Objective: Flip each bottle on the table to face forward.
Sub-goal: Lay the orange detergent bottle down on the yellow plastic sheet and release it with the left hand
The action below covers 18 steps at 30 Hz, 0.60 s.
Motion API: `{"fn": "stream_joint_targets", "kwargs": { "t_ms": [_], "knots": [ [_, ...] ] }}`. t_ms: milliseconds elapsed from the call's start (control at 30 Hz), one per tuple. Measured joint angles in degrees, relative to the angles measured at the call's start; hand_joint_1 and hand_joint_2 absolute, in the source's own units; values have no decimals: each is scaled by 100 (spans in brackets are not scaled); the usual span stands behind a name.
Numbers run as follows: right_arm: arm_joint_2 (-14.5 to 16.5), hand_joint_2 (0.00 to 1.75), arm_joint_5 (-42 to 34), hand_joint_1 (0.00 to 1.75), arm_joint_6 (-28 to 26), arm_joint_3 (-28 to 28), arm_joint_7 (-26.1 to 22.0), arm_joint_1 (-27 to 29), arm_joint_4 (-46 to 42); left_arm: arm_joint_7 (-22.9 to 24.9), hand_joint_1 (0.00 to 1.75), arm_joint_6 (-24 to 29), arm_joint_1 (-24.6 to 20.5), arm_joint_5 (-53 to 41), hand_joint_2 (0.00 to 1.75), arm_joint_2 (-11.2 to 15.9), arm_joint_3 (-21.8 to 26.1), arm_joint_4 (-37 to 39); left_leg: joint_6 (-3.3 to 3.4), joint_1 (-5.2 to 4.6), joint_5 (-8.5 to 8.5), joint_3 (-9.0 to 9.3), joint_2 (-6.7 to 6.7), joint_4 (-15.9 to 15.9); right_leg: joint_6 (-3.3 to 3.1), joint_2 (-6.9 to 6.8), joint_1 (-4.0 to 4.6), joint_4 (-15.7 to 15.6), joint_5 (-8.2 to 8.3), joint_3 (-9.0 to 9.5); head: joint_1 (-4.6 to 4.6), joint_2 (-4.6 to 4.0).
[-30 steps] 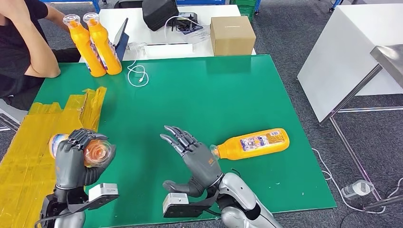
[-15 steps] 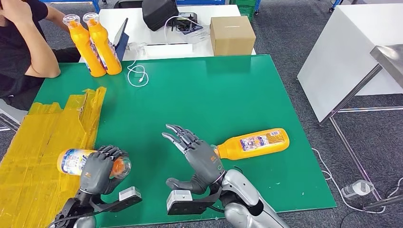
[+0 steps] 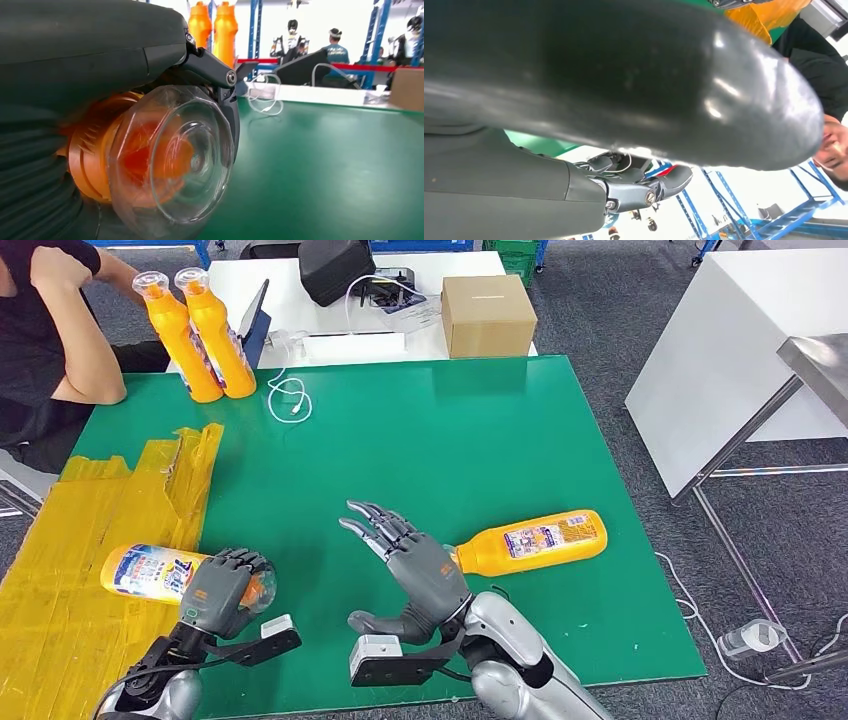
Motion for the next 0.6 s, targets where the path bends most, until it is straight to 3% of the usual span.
{"fn": "stream_joint_targets", "kwargs": {
  "t_ms": [600],
  "knots": [
    [0,0,-146,0,148,55,-4,-226,214,-108,175,-61,-304,323,175,282,596,1012,0,1,1,1,1,0,0,0,-1,1,0,0,1,0]
  ]
}}
